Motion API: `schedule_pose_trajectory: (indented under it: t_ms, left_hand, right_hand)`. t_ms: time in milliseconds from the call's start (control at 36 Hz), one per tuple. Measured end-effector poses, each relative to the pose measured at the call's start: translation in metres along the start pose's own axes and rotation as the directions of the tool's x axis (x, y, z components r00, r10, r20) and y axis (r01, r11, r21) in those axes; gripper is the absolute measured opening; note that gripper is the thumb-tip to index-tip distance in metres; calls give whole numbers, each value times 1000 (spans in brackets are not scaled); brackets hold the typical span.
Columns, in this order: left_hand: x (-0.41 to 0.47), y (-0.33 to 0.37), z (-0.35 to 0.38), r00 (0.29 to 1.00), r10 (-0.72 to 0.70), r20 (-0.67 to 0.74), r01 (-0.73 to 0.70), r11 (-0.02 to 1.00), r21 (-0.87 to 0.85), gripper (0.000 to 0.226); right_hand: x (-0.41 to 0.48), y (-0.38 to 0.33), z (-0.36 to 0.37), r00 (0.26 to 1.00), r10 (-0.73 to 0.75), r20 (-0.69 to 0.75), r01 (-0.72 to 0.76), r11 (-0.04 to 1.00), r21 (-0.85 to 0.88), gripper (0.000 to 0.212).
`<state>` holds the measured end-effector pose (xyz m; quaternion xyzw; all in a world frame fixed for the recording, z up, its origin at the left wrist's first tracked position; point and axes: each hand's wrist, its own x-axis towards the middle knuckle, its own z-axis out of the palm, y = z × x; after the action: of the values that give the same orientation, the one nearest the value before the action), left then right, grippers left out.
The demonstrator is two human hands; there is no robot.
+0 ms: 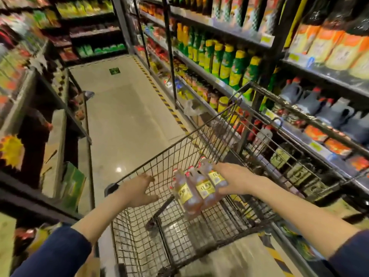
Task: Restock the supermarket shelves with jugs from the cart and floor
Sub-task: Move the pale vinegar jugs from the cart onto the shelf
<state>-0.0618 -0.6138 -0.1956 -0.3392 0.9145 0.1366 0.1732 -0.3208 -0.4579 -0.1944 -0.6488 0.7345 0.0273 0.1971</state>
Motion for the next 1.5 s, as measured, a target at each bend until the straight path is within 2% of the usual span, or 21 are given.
schedule_pose_trajectory:
  t_ms: [111, 194, 306, 417, 528, 611, 750, 861, 972, 1111, 1194, 1250, 1278, 1306, 1361, 1389, 1417, 1500]
  left_hand:
    - [12, -4, 11, 999, -1, 43, 3, 999, -42, 71]
    - [22, -3, 19, 997, 3, 74, 2, 997, -77, 72]
    - [36, 2, 31, 993, -40, 107, 52, 992, -115, 72]
    - [49, 9, 42, 983, -91, 161, 118, 979, -164, 72]
    - [63, 18, 58, 963, -178, 202, 217, 957, -191, 68]
    - [77, 25, 73, 938, -232, 258, 301, 913, -276, 65]
    - [99, 32, 105, 900, -298, 318, 400, 855, -330, 67]
    - [118, 30, 154, 865, -345, 365, 492, 724, -484, 95]
    - [126, 46, 158, 828, -379, 413, 560, 588, -584, 86]
    - [144, 55, 168, 769, -409, 492, 636, 414, -651, 93]
    - [158, 59, 177, 728, -406, 552, 675, 288, -679, 79]
    - [171, 60, 186, 728, -371, 576, 669, 202, -715, 69]
    - [180, 60, 193, 714, -374, 592, 672, 129, -729, 80]
    - [186, 61, 196, 705, -379, 599, 673, 94, -733, 75]
    - [204, 60, 222, 654, -440, 615, 678, -20, -735, 121]
    - [213, 61, 238, 627, -468, 623, 677, -69, -733, 137]
    - [218, 64, 243, 595, -486, 640, 705, -66, -706, 139]
    - [224, 75, 223, 540, -564, 625, 704, -104, -703, 92]
  right_hand:
    - [11, 4, 5, 999, -12, 34, 11, 1000, 12, 68]
    - [20, 10, 10, 999, -1, 46, -1, 999, 38, 63]
    - [37, 25, 20, 995, -15, 101, 3, 993, 119, 71]
    - [58, 42, 29, 991, -36, 126, 20, 992, 127, 79]
    - [85, 64, 40, 981, -74, 178, 50, 990, 132, 64]
    - [105, 83, 50, 971, -108, 213, 75, 985, 158, 48]
    - [132, 109, 71, 953, -146, 264, 92, 974, 208, 50]
    - [143, 116, 81, 949, -121, 290, 49, 968, 246, 42]
    - [150, 120, 94, 942, -130, 310, 33, 953, 300, 50]
    - [158, 120, 116, 918, -104, 383, -30, 944, 328, 45]
    - [162, 119, 129, 910, -82, 407, -80, 927, 365, 47]
    - [164, 117, 136, 903, -57, 426, -128, 911, 392, 51]
    - [164, 117, 140, 902, -49, 429, -141, 906, 400, 50]
    - [165, 117, 144, 905, -45, 423, -145, 902, 407, 48]
    - [167, 118, 153, 902, -36, 431, -164, 893, 418, 52]
    - [168, 118, 156, 897, -28, 441, -178, 891, 418, 58]
    - [169, 119, 158, 892, -16, 452, -193, 891, 412, 64]
    - [173, 120, 165, 890, 10, 456, -215, 891, 400, 69]
